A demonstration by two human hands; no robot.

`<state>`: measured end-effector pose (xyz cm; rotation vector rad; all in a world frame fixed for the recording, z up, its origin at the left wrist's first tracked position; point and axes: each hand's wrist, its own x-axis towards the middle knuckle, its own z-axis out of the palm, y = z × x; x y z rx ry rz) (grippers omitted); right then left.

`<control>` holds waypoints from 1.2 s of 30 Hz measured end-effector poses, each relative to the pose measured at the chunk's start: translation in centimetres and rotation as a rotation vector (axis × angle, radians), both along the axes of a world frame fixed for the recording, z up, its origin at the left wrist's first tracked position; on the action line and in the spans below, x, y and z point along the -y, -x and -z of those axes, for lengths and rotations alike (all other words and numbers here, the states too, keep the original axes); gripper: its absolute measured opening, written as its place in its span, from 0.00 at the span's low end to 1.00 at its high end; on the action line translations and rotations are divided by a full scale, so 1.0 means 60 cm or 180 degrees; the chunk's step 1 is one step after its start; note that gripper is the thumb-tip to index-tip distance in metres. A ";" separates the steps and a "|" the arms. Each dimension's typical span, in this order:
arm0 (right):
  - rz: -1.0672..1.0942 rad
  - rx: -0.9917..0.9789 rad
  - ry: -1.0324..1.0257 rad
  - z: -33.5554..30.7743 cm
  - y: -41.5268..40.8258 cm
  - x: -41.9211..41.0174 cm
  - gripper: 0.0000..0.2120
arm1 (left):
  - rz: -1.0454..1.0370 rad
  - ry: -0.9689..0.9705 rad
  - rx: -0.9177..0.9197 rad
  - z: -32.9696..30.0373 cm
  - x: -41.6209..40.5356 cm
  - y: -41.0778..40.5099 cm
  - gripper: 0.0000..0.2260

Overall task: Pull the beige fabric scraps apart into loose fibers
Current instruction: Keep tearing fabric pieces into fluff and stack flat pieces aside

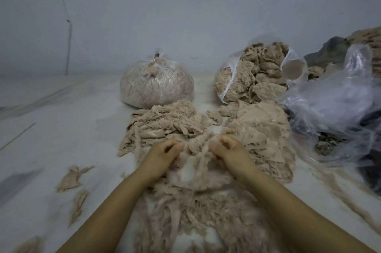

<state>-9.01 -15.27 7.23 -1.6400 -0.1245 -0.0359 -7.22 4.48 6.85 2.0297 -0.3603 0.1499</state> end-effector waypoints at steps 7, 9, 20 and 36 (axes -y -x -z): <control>-0.0889 -0.0110 0.1791 0.004 0.026 -0.012 0.15 | -0.0226 -0.1376 -0.0966 0.019 -0.048 -0.024 0.24; -0.0612 0.0518 0.1841 0.014 0.027 -0.032 0.08 | -0.0339 -0.1226 -0.0691 0.027 -0.050 -0.023 0.07; -0.0937 0.0073 0.1343 0.031 0.012 -0.066 0.22 | -0.0646 0.1282 -0.0823 0.003 -0.027 -0.024 0.04; -0.0316 -0.0795 -0.0546 0.044 -0.028 -0.076 0.02 | 0.0522 0.0528 -0.0313 0.011 0.011 -0.043 0.07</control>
